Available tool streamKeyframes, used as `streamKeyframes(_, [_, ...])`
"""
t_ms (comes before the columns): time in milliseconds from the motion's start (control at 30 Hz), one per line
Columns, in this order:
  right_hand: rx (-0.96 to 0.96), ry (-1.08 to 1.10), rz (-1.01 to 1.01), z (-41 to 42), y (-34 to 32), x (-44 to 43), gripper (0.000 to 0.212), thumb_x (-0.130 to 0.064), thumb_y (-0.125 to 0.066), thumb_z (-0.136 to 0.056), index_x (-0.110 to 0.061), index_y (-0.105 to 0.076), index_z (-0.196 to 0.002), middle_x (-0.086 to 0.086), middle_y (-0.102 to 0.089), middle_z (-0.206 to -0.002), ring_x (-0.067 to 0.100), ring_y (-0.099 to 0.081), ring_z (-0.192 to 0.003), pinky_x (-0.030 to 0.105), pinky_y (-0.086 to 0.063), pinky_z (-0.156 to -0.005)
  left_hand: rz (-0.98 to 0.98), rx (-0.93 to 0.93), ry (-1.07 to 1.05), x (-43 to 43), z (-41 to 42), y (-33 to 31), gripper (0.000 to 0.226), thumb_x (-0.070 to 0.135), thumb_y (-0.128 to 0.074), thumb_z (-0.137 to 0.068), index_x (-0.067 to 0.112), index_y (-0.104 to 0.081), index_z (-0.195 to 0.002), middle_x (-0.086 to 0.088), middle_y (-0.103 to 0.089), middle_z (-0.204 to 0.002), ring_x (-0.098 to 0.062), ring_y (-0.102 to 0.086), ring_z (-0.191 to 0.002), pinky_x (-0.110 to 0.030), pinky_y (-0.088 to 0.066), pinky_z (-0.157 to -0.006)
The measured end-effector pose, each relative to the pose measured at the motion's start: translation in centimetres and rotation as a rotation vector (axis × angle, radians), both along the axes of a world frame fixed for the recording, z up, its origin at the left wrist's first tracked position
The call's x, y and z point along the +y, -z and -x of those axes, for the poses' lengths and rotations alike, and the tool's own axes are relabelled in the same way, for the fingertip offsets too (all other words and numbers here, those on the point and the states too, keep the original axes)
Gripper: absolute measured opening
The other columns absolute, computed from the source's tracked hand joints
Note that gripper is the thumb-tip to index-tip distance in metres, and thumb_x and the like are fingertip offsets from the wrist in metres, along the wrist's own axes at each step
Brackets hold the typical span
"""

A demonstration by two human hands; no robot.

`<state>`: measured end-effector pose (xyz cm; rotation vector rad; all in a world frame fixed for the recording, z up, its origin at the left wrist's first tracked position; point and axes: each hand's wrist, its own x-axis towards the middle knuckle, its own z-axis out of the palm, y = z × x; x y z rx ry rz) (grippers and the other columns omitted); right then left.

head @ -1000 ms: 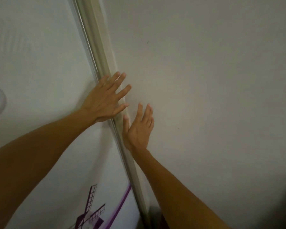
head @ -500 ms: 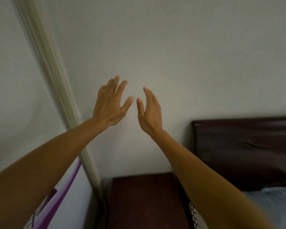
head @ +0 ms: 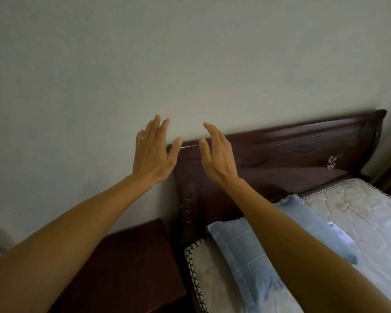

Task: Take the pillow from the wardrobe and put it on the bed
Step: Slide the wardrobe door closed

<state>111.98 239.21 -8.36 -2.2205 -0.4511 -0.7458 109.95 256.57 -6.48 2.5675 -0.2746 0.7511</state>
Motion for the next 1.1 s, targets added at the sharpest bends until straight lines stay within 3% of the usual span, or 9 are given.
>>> streamKeyframes(233, [0.091, 0.076, 0.034, -0.3, 5.7, -12.3, 0.048, -0.036, -0.038, -0.1, -0.016, -0.038, -0.143, 0.01, -0.043, -0.147, 0.024, -0.036, -0.137, 0.047, -0.032, -0.11, 0.079, 0.088, 0.015, -11.6, -2.0, 5.8, 0.066, 0.055, -0.019, -0.094, 0.016, -0.02, -0.147, -0.011, -0.016, -0.158, -0.025, -0.012, -0.145, -0.047, -0.01, -0.118])
streamKeyframes(600, [0.229, 0.241, 0.141, -1.7, 16.1, -23.0, 0.048, -0.034, -0.04, -0.099, -0.013, -0.041, -0.142, 0.016, -0.045, -0.144, 0.027, -0.038, -0.135, 0.044, -0.031, -0.11, 0.137, 0.192, 0.154, -23.0, -5.1, 15.6, 0.063, 0.055, -0.02, -0.095, 0.018, -0.023, -0.146, -0.012, -0.02, -0.156, -0.024, -0.016, -0.144, -0.046, -0.011, -0.116])
streamKeyframes(867, [0.464, 0.32, 0.254, -4.3, 27.1, -32.0, 0.051, -0.042, -0.033, -0.101, -0.016, -0.038, -0.144, 0.014, -0.043, -0.147, 0.029, -0.039, -0.135, 0.044, -0.029, -0.111, 0.18, 0.388, 0.148, -31.9, -8.0, 27.3, 0.063, 0.055, -0.021, -0.094, 0.018, -0.025, -0.145, -0.013, -0.021, -0.156, -0.026, -0.018, -0.144, -0.048, -0.013, -0.115])
streamKeyframes(1100, [0.561, 0.231, 0.41, -9.3, 40.3, -39.1, 0.052, -0.045, -0.032, -0.1, -0.017, -0.039, -0.144, 0.012, -0.043, -0.146, 0.028, -0.038, -0.135, 0.045, -0.026, -0.112, 0.205, 0.531, 0.108, -40.1, -11.6, 41.4, 0.063, 0.052, -0.028, -0.094, 0.015, -0.027, -0.145, -0.016, -0.022, -0.155, -0.029, -0.02, -0.143, -0.048, -0.016, -0.114])
